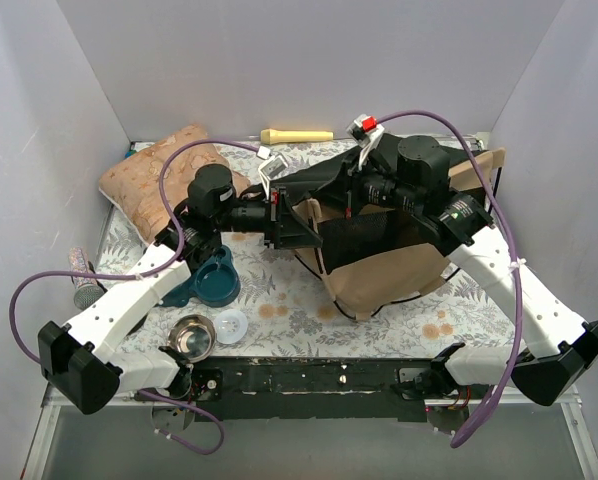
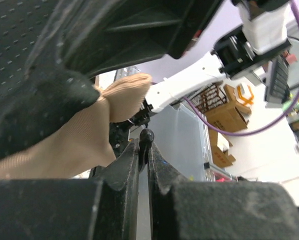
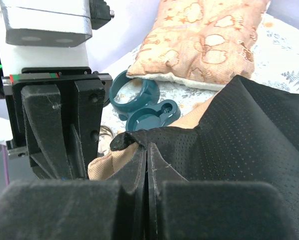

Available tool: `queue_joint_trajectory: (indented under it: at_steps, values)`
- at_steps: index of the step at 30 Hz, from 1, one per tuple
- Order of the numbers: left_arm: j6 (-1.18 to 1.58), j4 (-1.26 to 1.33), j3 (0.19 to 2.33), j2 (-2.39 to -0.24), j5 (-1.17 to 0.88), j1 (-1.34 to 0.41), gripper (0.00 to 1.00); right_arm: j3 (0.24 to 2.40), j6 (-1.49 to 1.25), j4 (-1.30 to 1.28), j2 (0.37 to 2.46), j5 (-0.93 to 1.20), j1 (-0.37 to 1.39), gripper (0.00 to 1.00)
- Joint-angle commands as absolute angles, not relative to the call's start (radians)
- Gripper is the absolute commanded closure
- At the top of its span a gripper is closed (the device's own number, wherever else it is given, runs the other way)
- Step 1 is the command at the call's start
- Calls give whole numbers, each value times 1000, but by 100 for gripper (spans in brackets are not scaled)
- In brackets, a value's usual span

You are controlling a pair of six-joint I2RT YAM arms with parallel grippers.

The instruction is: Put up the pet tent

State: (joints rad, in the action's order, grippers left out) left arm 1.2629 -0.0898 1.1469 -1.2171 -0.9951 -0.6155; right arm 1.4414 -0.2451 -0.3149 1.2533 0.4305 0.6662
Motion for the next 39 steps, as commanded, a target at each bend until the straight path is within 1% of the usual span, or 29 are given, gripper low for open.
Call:
queue_joint_trajectory:
  at_steps: [1, 2, 8, 17, 25, 28, 30, 32, 35, 37, 39]
  values:
    - [1266, -327, 1130, -1253, -888, -658, 100, 1456, -320, -136, 1215, 266, 652, 99]
    - [1259, -346, 1140, -1262, -850, -667, 100, 1457, -333, -141, 1213, 253, 653, 99]
    - [1242, -356, 1155, -1264, -830, -710, 100, 1456, -408, -158, 1218, 193, 653, 99]
    - [1269, -302, 1134, -1302, -853, -726, 100, 1483, -505, -210, 1229, 88, 664, 99]
    - [1289, -264, 1140, -1341, -851, -747, 100, 1468, -540, -201, 1223, 123, 673, 99]
    - [1284, -278, 1143, -1327, -868, -712, 100, 1442, -470, -189, 1195, 167, 673, 99]
    - [1272, -296, 1134, -1302, -912, -657, 100, 1425, -384, -189, 1161, 195, 666, 99]
    - [1221, -328, 1132, -1269, -946, -617, 100, 1384, -281, -176, 1117, 256, 657, 99]
    - [1067, -389, 1141, -1223, -980, -575, 100, 1341, -137, -205, 1060, 343, 655, 99]
    - [1000, -442, 1158, -1210, -980, -569, 100, 1344, -25, -259, 1046, 414, 655, 99]
    - [950, -492, 1183, -1204, -983, -565, 100, 1364, 42, -326, 1049, 434, 655, 99]
